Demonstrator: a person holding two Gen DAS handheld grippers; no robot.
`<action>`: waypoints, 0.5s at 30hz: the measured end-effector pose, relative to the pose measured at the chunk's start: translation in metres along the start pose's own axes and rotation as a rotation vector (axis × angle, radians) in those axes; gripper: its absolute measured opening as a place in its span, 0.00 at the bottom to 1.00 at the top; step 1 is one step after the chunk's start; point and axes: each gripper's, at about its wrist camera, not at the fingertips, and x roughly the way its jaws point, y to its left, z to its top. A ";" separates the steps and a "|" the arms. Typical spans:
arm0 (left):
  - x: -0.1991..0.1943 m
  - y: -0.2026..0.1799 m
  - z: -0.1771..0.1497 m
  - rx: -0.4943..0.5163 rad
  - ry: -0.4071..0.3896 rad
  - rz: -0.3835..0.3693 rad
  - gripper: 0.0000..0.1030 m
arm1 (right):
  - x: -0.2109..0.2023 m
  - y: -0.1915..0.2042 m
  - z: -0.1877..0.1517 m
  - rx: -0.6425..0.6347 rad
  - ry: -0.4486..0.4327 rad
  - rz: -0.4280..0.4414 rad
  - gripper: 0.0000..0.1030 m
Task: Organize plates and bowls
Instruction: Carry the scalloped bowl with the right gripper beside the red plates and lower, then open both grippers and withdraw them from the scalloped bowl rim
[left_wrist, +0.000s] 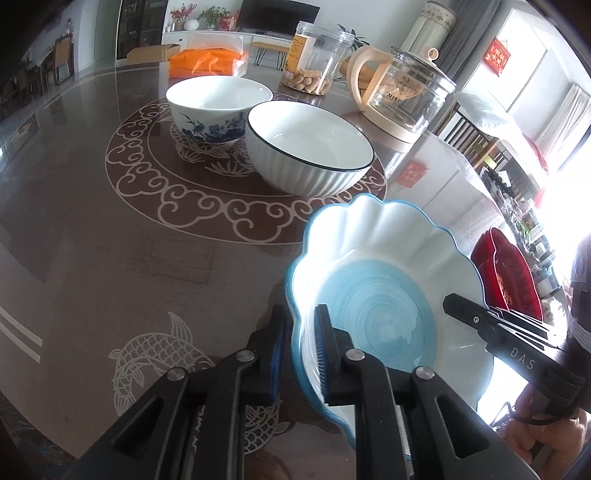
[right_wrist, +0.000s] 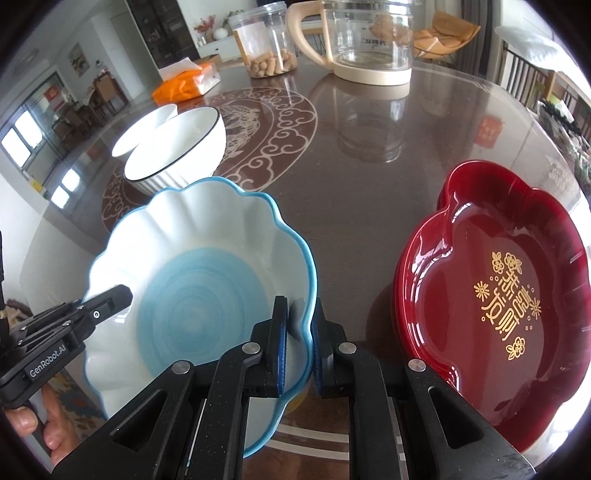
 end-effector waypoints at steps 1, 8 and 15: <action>-0.004 0.002 0.000 -0.004 -0.009 0.006 0.43 | -0.001 0.000 0.000 0.003 -0.009 0.007 0.21; -0.045 0.018 0.004 -0.047 -0.144 0.063 0.85 | -0.034 0.002 0.000 0.009 -0.128 -0.004 0.56; -0.075 0.016 -0.012 -0.050 -0.212 0.097 0.86 | -0.085 0.008 -0.019 0.057 -0.281 -0.040 0.62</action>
